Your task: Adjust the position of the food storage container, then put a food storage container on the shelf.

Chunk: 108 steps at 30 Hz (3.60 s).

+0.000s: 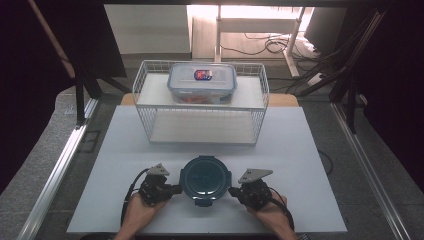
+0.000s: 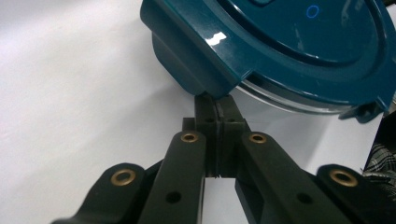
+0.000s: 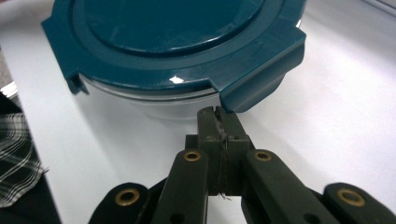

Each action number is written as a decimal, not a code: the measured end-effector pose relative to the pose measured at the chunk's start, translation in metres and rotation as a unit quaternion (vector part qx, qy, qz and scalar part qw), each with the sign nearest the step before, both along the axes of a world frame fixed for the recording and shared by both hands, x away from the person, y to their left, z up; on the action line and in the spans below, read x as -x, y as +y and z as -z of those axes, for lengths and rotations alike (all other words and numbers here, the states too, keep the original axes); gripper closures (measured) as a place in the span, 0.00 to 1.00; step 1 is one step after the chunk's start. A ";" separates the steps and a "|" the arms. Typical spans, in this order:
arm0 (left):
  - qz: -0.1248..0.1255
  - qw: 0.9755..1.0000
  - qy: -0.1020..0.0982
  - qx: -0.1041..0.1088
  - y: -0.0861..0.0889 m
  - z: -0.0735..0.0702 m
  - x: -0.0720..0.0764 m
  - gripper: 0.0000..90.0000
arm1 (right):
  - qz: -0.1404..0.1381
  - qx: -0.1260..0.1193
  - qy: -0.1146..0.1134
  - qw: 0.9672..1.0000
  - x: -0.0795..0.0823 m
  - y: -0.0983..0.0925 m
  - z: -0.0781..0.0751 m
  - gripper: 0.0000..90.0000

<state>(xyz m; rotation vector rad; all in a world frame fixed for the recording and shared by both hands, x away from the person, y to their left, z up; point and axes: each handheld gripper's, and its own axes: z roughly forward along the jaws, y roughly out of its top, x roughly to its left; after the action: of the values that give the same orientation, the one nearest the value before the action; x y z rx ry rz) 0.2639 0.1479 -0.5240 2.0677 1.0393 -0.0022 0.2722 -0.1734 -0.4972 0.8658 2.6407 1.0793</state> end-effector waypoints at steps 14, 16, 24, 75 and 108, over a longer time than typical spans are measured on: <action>-0.010 0.999 -0.034 0.024 0.025 -0.011 0.020 0.54 | -0.015 -0.008 -0.029 0.999 0.007 -0.018 -0.014 0.75; -0.013 0.999 -0.045 0.026 0.030 -0.012 0.023 0.45 | -0.008 -0.019 -0.028 0.999 0.005 -0.023 -0.016 0.68; -0.002 0.997 -0.073 0.040 0.042 -0.013 0.032 0.18 | 0.020 -0.052 -0.047 0.997 0.003 -0.032 -0.018 0.24; 0.081 0.994 0.044 0.057 -0.003 -0.013 -0.042 0.07 | 0.038 -0.077 0.131 0.988 -0.045 0.006 -0.010 0.08; 0.004 0.978 0.086 0.191 0.027 -0.013 -0.007 0.63 | 0.077 -0.156 0.188 0.967 -0.014 -0.013 -0.023 0.62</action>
<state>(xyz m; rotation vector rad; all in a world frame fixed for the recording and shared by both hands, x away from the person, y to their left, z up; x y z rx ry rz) 0.2705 0.1746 -0.5107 1.7411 1.0408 -0.3633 0.2864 -0.1860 -0.4744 1.4452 2.6643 1.4350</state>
